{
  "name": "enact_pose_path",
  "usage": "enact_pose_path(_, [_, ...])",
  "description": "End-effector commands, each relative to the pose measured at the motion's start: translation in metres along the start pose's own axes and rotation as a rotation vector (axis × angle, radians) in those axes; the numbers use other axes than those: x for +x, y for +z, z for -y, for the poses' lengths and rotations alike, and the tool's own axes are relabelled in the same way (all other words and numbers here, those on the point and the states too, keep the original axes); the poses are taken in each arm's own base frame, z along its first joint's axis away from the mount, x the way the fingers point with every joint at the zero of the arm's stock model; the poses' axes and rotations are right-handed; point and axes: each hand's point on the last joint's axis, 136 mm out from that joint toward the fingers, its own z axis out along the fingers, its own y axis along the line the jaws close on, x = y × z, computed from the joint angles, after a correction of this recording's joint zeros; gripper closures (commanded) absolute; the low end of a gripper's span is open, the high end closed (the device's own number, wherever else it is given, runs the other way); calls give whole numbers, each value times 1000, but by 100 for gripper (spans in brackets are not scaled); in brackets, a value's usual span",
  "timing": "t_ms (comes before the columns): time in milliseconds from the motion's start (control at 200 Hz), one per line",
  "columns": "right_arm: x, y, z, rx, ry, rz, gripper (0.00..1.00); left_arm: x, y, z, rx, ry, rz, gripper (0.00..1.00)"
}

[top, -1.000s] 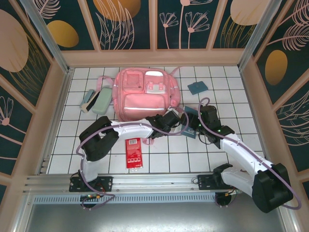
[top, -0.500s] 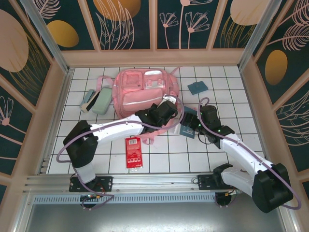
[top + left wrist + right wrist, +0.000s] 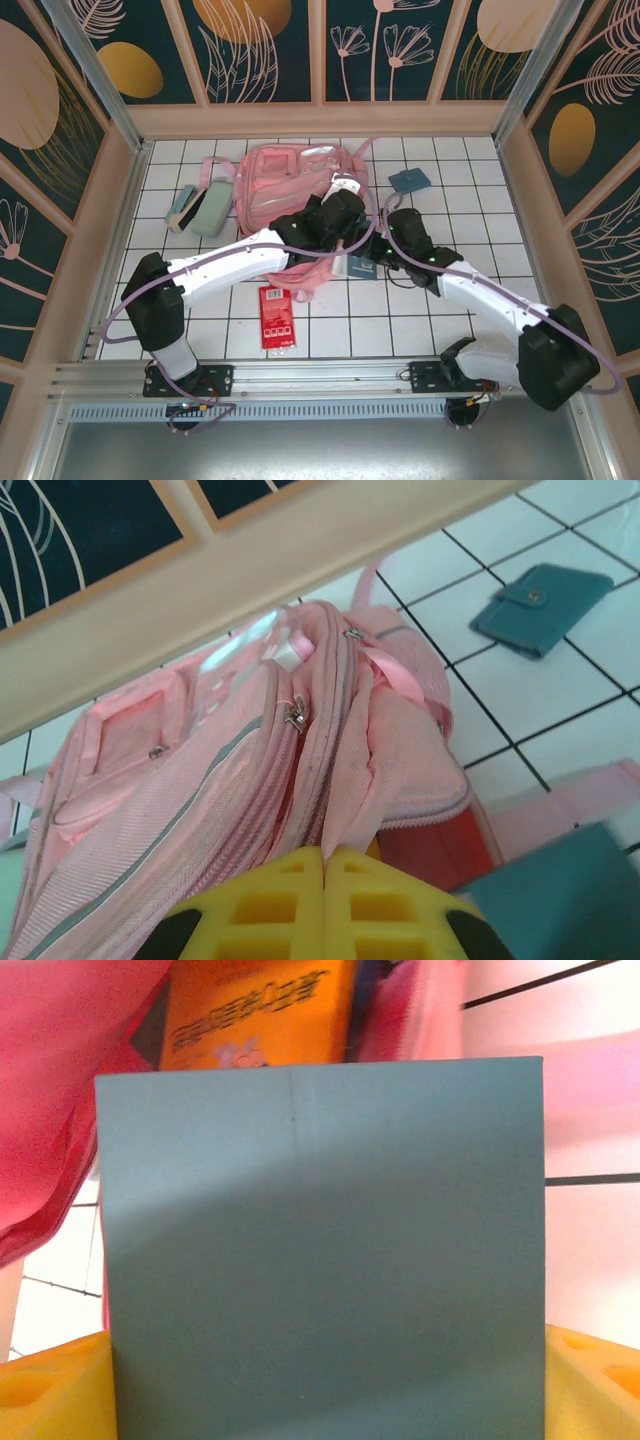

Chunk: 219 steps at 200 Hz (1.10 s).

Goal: Pack the student bag

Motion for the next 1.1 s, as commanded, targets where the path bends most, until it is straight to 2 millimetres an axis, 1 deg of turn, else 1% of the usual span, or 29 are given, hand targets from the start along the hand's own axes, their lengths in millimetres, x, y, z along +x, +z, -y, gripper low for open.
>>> enact_pose_path(0, [-20,8,-45,-131,-18,33,16,-65,-24,-14,-14,-137,156,100])
enact_pose_path(75, [-21,20,-54,-159,-13,14,16,-71,-24,-10,6,-148,163,100])
enact_pose_path(210, [-28,47,-55,-140,-1,-5,16,-76,-25,-3,46,-169,166,100])
enact_pose_path(295, [-38,58,-61,-144,9,8,16,-76,-25,-1,58,-175,164,100])
enact_pose_path(400, [-56,70,-66,-123,0,35,15,-72,-23,2,71,-177,156,100])
enact_pose_path(455, [-62,81,-62,-103,5,29,14,-71,-23,4,77,-176,153,100])
enact_pose_path(515, [-69,91,-64,-104,6,24,14,-69,-22,5,80,-178,150,100])
enact_pose_path(636, [-79,118,-55,-41,2,18,13,-67,-21,6,82,-182,149,100])
enact_pose_path(711, [-91,132,-51,-8,7,32,13,-66,-20,7,86,-184,149,100])
enact_pose_path(801, [-104,147,-48,16,10,43,11,-66,-21,8,92,-186,149,100])
enact_pose_path(851, [-110,155,-48,22,6,46,6,-66,-20,8,94,-188,148,100])
enact_pose_path(886, [-114,160,-49,28,5,47,1,-65,-20,8,91,-187,146,100])
enact_pose_path(906, [-115,162,-48,36,6,42,1,-64,-20,7,89,-187,145,100])
enact_pose_path(971, [-115,165,-52,29,1,27,1,-63,-19,5,73,-180,145,100])
enact_pose_path(1041, [-113,160,-53,27,-3,33,1,-62,-18,2,53,-176,147,100])
enact_pose_path(1091, [-110,154,-50,29,-2,40,1,-61,-16,-1,41,-176,144,100])
